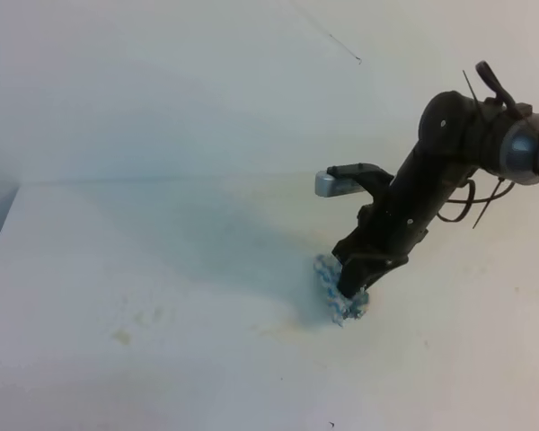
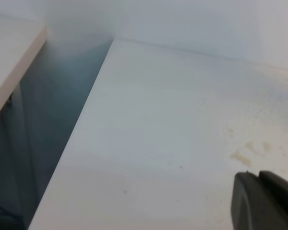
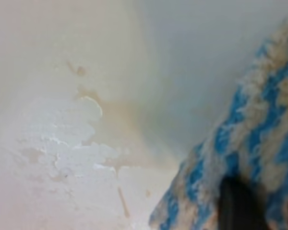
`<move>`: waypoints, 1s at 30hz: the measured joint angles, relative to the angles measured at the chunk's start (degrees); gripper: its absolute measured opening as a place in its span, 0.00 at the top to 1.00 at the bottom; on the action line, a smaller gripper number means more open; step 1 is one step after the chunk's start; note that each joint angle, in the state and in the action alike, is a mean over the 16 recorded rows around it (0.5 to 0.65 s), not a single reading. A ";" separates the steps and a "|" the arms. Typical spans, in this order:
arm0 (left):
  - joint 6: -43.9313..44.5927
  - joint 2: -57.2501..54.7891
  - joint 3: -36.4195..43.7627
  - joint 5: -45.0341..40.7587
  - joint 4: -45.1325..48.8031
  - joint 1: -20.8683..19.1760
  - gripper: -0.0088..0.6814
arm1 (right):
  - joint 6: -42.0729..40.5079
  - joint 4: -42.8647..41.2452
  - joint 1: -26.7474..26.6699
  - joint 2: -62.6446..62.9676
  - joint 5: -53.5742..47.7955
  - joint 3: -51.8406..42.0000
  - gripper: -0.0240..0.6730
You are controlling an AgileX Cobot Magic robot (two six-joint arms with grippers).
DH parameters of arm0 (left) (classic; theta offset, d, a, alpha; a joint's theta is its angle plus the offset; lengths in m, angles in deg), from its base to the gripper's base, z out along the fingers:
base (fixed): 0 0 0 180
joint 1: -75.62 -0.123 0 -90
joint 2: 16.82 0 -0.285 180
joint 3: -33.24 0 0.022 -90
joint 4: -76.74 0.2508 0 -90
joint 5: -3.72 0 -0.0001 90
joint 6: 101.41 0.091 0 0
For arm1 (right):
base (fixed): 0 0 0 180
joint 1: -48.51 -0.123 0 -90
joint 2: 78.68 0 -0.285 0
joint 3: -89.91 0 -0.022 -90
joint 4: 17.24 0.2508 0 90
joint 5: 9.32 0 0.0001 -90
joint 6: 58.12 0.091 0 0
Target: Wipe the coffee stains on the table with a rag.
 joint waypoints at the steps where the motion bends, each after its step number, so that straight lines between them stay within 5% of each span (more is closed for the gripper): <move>1: 0.00 0.00 0.00 0.00 0.00 0.00 0.99 | 0.18 0.08 0.04 0.16 -0.08 0.00 0.69; 6: 0.00 0.00 0.00 0.00 0.00 0.00 0.99 | 0.82 0.74 0.26 1.36 -0.80 0.00 0.53; 10: 0.00 0.00 0.00 0.00 0.00 0.00 0.99 | 1.24 0.52 0.42 3.09 -1.60 0.00 0.50; 23: 0.00 0.00 0.00 0.00 0.00 0.00 0.99 | 8.35 -4.53 0.53 14.58 -3.00 -0.44 0.91; 30: 0.00 0.00 0.00 0.00 0.00 0.00 0.99 | 13.88 -6.73 0.48 24.54 -1.60 -4.13 0.97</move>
